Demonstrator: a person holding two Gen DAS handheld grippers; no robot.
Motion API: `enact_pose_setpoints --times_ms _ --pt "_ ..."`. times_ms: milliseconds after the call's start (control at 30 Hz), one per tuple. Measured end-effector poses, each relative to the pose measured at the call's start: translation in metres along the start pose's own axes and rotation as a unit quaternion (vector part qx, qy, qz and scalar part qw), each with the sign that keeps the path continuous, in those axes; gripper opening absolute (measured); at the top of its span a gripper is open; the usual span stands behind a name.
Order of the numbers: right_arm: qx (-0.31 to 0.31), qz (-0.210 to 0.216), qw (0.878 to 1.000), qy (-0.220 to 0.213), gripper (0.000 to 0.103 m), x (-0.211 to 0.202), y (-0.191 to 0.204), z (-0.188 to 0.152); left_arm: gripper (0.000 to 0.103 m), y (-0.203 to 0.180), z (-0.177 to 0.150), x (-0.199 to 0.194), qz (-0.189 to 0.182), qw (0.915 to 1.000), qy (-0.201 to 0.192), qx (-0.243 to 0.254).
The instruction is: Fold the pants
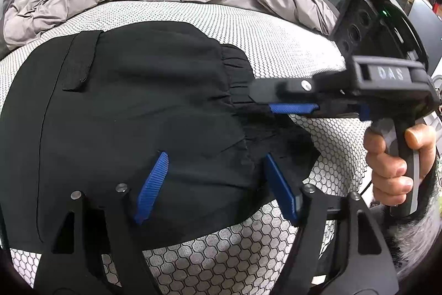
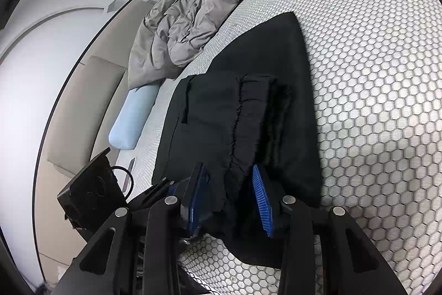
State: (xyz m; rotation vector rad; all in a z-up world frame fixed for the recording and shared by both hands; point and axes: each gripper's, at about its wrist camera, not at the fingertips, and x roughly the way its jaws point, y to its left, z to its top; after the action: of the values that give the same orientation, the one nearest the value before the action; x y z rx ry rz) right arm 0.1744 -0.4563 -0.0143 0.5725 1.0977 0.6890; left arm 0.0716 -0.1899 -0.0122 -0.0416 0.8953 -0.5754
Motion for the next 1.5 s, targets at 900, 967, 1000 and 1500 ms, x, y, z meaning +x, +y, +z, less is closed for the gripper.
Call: enact_pose_setpoints --times_ms 900,967,1000,1500 --pt "0.016 -0.01 0.997 -0.08 0.028 -0.012 -0.003 0.032 0.077 0.02 -0.006 -0.042 -0.021 0.9996 -0.018 -0.002" --pt "0.002 0.003 0.997 -0.077 0.028 -0.024 0.003 0.018 0.077 0.038 -0.005 -0.06 -0.022 0.9987 -0.04 -0.023" --pt "-0.003 0.004 0.997 -0.074 0.028 -0.028 0.004 0.012 0.077 0.051 -0.005 -0.069 -0.017 0.9978 -0.052 -0.038" --pt "-0.092 -0.031 0.995 0.021 0.006 0.012 0.022 -0.029 0.077 0.188 -0.023 -0.088 0.101 0.9797 -0.058 -0.163"
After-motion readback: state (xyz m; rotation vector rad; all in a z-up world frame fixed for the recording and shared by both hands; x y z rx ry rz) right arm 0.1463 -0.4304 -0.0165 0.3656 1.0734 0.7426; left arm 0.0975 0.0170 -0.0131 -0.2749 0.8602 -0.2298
